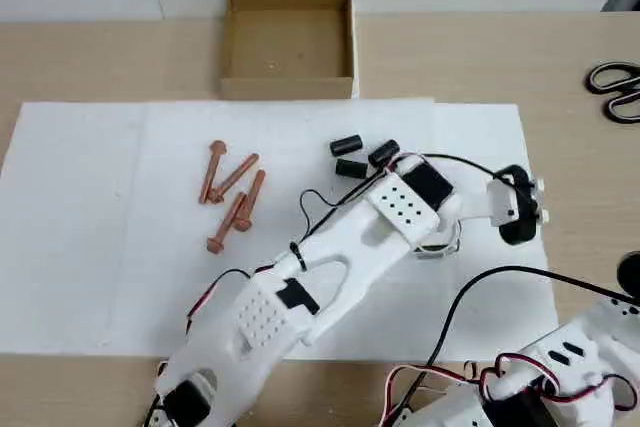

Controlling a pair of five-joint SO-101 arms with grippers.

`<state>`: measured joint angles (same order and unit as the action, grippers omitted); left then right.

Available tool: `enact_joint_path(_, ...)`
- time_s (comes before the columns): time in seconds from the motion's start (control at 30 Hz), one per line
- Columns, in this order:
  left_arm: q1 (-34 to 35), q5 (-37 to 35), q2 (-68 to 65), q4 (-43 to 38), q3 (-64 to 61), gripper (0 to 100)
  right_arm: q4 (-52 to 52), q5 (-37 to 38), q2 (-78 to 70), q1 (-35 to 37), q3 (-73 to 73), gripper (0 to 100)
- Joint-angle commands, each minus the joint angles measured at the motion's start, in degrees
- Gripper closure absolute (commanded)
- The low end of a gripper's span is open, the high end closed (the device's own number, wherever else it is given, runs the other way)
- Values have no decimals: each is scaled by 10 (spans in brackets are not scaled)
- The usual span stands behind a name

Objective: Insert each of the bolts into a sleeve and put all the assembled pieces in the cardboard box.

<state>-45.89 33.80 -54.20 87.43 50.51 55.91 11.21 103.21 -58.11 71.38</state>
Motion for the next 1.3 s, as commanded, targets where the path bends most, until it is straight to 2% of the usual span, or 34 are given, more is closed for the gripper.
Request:
enact_joint_path(0.0, -4, -5, -34, 25, 73, 873, -1, 2, 7, -3, -32, 995)
enact_joint_path(0.2, -17, -5, -95, 72, 160, 876, -1, 2, 7, -3, -32, 995)
enact_joint_path(0.4, -27, -5, -127, 104, 212, 996, -1, 2, 7, -3, -32, 995)
enact_joint_path(0.7, -18, -7, -127, 129, 263, 994, -1, 2, 7, -3, -32, 995)
enact_joint_path(1.1, 45, -73, -122, 131, 376, 994, -5, 2, 7, -2, -32, 995)
enact_joint_path(1.27, 70, -113, -47, 131, 375, 994, -6, 2, 7, 7, -32, 995)
